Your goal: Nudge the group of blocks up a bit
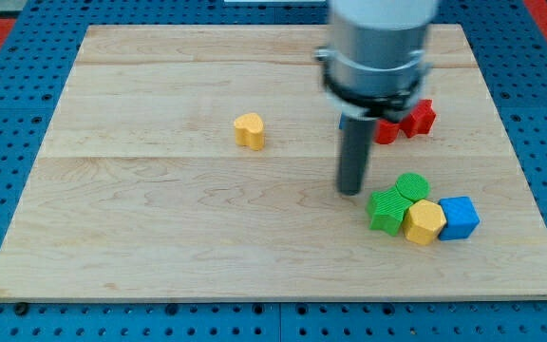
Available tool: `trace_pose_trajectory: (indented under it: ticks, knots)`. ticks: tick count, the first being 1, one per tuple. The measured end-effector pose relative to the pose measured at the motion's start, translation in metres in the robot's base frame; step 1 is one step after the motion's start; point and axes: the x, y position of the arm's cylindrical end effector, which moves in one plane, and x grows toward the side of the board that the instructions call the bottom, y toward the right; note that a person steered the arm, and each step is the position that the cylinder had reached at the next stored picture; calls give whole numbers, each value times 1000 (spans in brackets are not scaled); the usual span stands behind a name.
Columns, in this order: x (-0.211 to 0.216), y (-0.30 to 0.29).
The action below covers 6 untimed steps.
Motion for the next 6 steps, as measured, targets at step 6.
trace_pose_trajectory:
  ticks: [6]
  knots:
    - [-79,102]
